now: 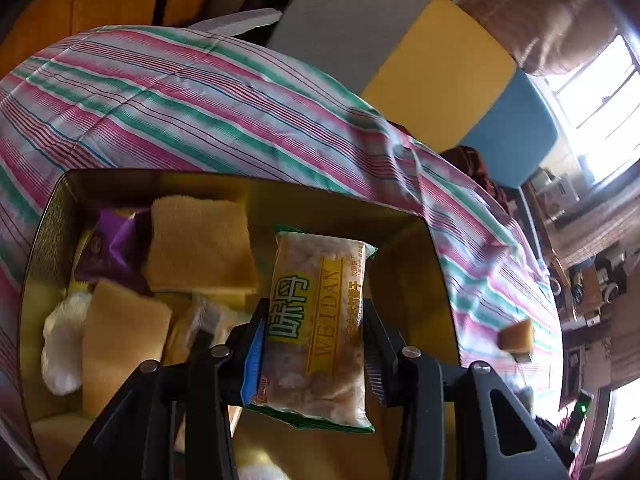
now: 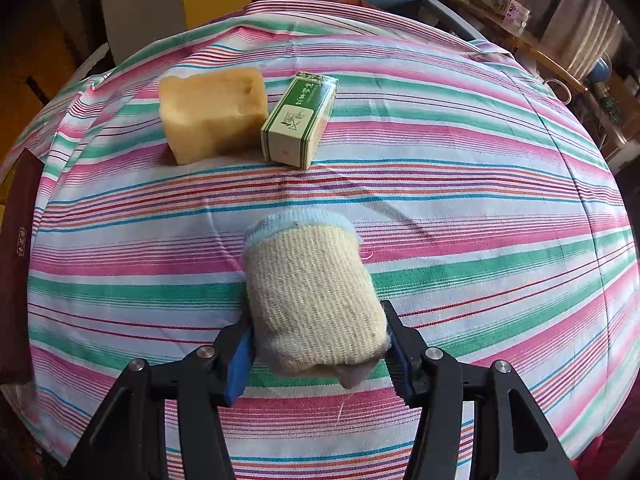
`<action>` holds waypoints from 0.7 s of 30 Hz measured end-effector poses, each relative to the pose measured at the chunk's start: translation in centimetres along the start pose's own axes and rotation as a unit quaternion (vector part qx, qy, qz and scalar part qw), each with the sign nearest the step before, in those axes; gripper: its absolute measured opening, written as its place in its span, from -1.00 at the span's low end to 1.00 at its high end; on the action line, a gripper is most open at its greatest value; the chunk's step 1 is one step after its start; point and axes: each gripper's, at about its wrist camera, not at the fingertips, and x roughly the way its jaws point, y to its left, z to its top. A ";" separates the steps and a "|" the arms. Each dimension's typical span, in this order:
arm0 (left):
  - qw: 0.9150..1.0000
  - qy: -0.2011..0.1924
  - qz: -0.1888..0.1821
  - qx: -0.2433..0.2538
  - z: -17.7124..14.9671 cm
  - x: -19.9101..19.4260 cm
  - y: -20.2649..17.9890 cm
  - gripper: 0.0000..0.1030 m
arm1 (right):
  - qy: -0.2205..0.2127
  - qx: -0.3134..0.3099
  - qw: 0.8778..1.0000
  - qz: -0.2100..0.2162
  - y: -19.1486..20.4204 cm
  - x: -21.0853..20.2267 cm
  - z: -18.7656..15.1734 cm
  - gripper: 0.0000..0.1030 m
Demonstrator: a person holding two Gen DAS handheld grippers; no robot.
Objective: Organize objects
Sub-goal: 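Carry the WEIDAN bag into the gold tray and open the left tool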
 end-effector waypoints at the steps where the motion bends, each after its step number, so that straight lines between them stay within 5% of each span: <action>1: 1.000 0.001 0.008 -0.001 0.3 0.6 0.0 -0.18 | 0.000 0.000 1.000 0.000 0.0 0.0 0.0 0.12; 8: 0.999 0.018 0.003 -0.050 0.7 3.9 0.7 -0.18 | 0.001 0.001 1.000 0.001 -0.2 0.0 0.4 0.12; 21: 0.999 0.013 0.036 -0.014 1.0 3.8 -0.5 -0.15 | 0.002 0.009 1.000 0.006 -0.4 0.2 0.8 0.17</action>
